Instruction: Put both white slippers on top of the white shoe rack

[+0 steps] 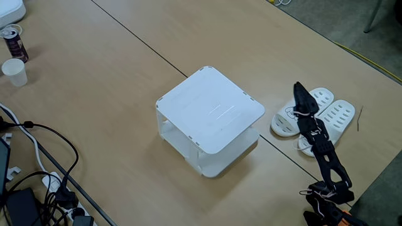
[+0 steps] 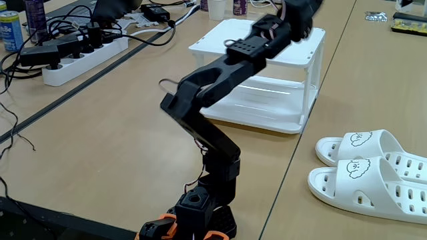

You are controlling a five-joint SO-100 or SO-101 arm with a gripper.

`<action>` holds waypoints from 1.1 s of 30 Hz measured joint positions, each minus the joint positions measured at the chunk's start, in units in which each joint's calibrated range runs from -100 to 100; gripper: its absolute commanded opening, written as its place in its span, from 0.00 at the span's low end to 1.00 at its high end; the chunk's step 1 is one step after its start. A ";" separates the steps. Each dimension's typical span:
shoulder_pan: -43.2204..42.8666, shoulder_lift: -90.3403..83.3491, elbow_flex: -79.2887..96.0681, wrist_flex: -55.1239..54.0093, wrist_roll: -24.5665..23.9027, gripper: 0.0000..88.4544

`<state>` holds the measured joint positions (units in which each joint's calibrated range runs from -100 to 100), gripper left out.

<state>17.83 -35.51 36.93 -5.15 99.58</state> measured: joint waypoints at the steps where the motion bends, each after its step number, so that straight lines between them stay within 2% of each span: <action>1: 0.37 1.40 0.00 0.60 0.00 0.10; 6: 0.90 6.85 1.17 4.55 0.00 0.10; 16: 0.90 14.43 10.51 4.72 0.00 0.18; 20: 0.90 17.07 13.21 4.64 0.00 0.18; 33: 0.82 32.58 18.15 -15.19 0.00 0.18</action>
<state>18.65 -2.93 55.08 -20.34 99.58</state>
